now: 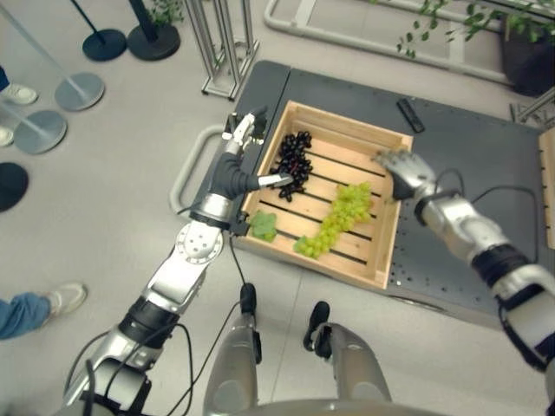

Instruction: Pick up the fruits from the basket on one side to the basket on the other side

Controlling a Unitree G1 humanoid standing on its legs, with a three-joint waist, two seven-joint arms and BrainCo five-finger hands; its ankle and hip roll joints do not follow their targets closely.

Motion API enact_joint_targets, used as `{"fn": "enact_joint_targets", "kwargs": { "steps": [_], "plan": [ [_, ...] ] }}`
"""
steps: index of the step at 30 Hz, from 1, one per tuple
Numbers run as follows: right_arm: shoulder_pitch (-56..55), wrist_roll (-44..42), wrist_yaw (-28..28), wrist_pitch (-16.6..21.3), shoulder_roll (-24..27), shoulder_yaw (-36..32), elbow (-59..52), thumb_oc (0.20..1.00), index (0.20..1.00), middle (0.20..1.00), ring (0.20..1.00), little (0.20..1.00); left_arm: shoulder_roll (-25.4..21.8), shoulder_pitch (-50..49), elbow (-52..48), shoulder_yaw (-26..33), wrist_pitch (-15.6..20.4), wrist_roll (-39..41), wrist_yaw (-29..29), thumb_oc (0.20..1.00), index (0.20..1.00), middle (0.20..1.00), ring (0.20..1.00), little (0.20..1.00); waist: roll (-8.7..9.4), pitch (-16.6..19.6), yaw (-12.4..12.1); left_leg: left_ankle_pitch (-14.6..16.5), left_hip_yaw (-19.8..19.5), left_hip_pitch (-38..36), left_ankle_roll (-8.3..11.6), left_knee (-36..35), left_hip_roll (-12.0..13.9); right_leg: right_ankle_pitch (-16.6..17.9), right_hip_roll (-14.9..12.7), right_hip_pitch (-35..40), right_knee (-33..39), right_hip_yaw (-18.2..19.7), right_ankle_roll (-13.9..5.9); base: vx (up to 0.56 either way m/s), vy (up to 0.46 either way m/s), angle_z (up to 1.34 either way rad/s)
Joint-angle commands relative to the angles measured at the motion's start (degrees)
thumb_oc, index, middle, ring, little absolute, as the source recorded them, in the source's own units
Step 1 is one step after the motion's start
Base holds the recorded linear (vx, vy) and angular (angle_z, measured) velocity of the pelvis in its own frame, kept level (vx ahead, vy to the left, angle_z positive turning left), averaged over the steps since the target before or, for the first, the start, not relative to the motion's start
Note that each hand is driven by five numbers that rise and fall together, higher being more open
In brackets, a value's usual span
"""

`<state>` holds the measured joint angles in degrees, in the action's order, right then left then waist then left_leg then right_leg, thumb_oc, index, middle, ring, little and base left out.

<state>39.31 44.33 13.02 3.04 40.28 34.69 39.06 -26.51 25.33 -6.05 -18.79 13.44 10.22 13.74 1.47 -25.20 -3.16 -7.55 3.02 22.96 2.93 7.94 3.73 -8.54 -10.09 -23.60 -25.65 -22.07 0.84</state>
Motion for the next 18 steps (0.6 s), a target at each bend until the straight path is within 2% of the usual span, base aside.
{"fn": "enact_joint_targets", "kwargs": {
  "steps": [1,2,9,18],
  "plan": [
    [4.56,0.65,2.47,-2.09,-0.06,0.42,-0.17,1.0,1.0,1.0,1.0,1.0,1.04,4.77,-3.91,0.84,4.28,1.49,1.52,1.0,1.0,1.0,1.0,1.0,2.05,-3.98,-1.74,5.81,0.04,1.55,1.24,6.71,0.55,6.66,-3.75,3.01,8.52,-0.42,-8.19,-0.05,-0.004,0.22],
    [4.96,-0.14,2.97,-2.32,-0.33,0.28,1.04,1.0,1.0,1.0,1.0,1.0,1.49,5.32,-3.84,0.15,4.32,1.38,1.9,1.0,1.0,1.0,1.0,1.0,1.81,-4.59,-1.94,6.22,-0.3,3.54,1.43,8.11,0.53,5.98,-4.2,1.07,6.54,-0.63,-8.23,-0.08,0.004,0.19],
    [6.91,-1.27,4.07,-4.17,-2.03,2.16,11.5,1.0,1.0,1.0,1.0,1.0,2.58,6.28,-3.85,-1.75,3.09,-1.86,3.61,1.0,1.0,1.0,1.0,1.0,1.44,-4.6,-2.53,6.21,-1.24,11.67,1.13,10.24,0.31,6.02,-4.65,-6.07,4.49,-1.61,-7.91,-0.04,0.003,0.15],
    [9.66,0.02,5.28,-6.26,-2.12,4.12,17.47,1.0,1.0,1.0,1.0,1.0,2.97,7.28,-4.27,-2.66,2.73,-2.88,5.04,1.0,1.0,1.0,1.0,1.0,0.91,-4.6,-2.89,6.8,-2.01,15.39,0.46,11.25,-0.48,5.89,-5.11,-9.4,3.42,-2.32,-7.75,0.0,0.013,0.08]
  ]
}}
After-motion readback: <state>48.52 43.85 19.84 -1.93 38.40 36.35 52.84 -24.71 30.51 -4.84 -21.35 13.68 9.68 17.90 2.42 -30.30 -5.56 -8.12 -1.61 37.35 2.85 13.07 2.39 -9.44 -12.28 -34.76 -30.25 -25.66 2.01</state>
